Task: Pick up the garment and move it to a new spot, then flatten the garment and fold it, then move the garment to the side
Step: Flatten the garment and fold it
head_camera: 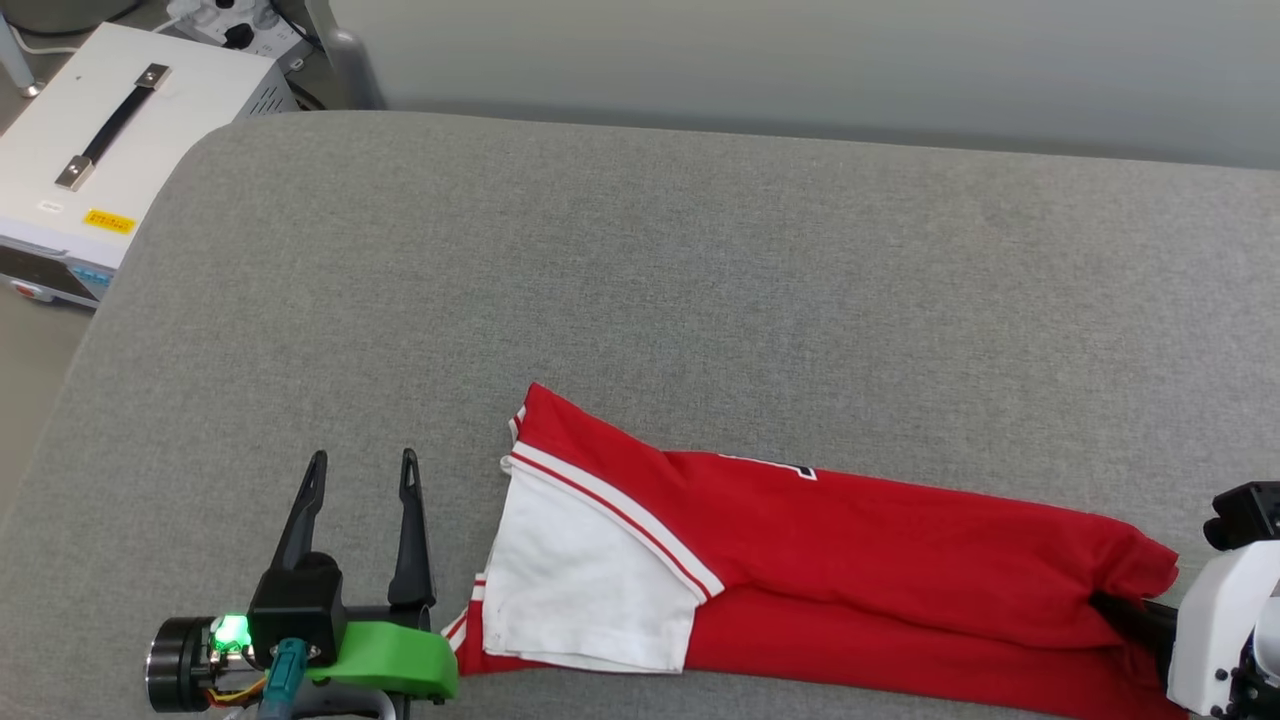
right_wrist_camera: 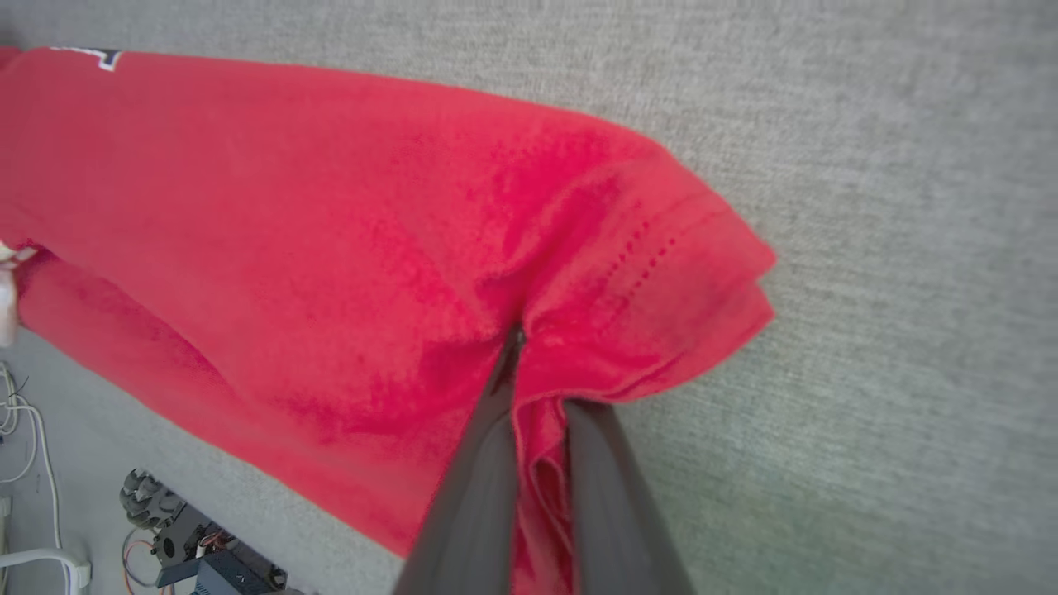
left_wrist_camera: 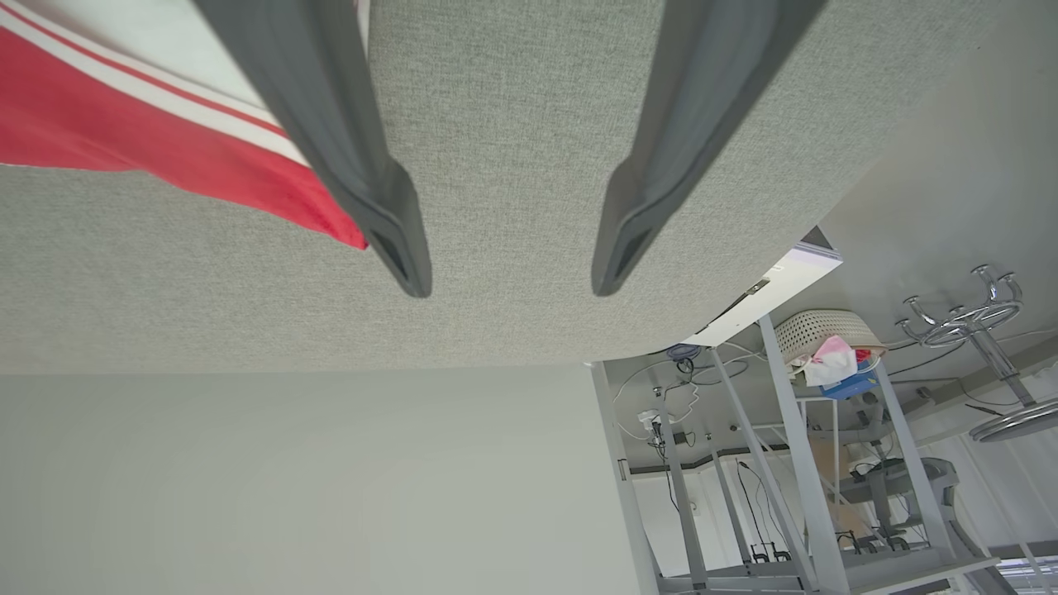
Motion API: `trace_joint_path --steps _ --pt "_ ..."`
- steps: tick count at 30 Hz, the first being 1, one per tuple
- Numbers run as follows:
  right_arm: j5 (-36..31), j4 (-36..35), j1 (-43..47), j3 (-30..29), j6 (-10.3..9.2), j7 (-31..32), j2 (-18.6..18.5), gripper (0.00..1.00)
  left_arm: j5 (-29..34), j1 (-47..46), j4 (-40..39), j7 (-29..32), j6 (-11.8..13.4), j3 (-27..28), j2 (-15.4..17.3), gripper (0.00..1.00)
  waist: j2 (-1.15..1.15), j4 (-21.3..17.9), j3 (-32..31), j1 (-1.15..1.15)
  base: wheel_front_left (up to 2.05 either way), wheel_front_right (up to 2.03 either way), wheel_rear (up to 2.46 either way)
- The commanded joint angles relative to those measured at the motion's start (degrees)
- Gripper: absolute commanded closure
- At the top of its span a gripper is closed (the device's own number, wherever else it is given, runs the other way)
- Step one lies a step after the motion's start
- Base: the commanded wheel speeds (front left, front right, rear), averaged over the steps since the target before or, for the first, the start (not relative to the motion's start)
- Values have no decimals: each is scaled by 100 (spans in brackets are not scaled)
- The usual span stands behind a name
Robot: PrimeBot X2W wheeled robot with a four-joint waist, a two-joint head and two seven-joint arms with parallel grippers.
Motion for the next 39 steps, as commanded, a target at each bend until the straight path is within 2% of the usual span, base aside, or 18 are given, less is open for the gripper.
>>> trace_joint_path --steps 1,12,17,21,27,34,39 --pt "50 60 -3 12 36 -43 -28 100 65 89 9 -32 -39 44 -51 0 0 -44 -62 0 0 0 0" --pt "-39 676 37 -400 36 -199 -717 100 269 205 39 -32 -192 185 -124 0 0 -109 -236 0 0 0 0" --pt "66 783 128 -541 36 -216 -776 100 313 244 89 -33 -218 219 -131 0 0 -132 -323 0 0 0 0" --pt "260 409 296 -597 36 -145 -818 100 318 306 103 -33 -250 248 -137 0 0 -162 -427 0 0 0 0" --pt "540 -580 428 -713 36 -29 -847 100 335 337 111 -33 -297 275 -142 0 0 -205 -496 0 0 0 0" --pt "443 -1483 264 -551 36 342 -518 100 386 282 118 -33 -347 170 -193 0 0 -126 -490 0 0 0 0" --pt "149 -1705 -68 -351 36 596 -153 100 405 233 122 -33 -360 72 -234 0 0 3 -397 0 0 0 0"
